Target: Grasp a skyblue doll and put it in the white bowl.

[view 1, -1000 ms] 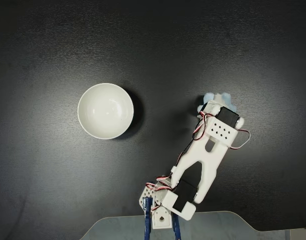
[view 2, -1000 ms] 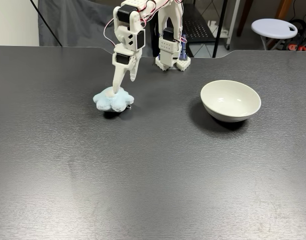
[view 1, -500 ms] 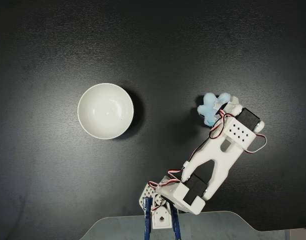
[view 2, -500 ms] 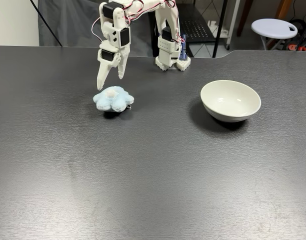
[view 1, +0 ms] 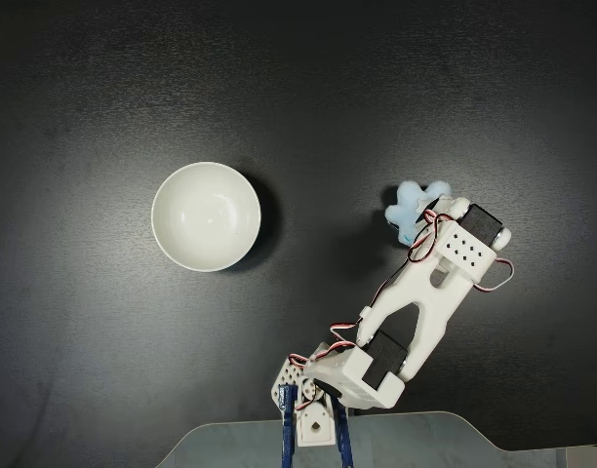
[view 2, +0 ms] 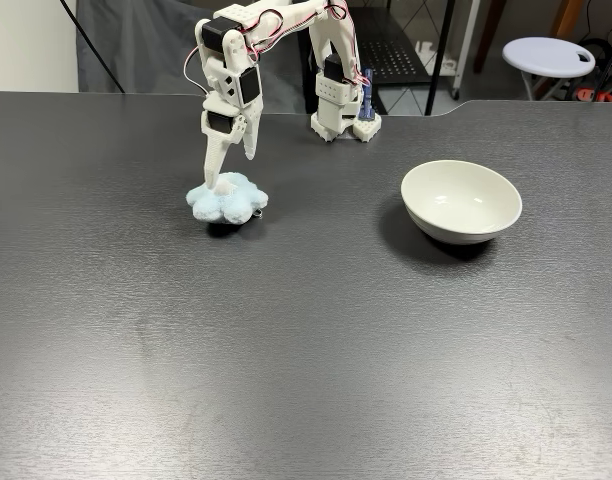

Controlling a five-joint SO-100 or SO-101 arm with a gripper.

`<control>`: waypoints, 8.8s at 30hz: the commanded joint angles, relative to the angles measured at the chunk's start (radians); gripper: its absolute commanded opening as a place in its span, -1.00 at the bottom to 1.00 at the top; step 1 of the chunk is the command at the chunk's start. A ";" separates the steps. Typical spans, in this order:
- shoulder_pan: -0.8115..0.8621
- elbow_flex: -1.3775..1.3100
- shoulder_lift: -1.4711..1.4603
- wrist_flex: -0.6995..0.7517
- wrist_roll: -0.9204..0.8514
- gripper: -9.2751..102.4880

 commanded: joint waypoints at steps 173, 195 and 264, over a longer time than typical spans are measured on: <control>-0.959 -0.397 0.328 0.164 -0.014 -0.86; -1.238 -0.141 0.344 0.163 0.026 -0.86; -0.479 -0.133 0.802 0.156 0.035 0.25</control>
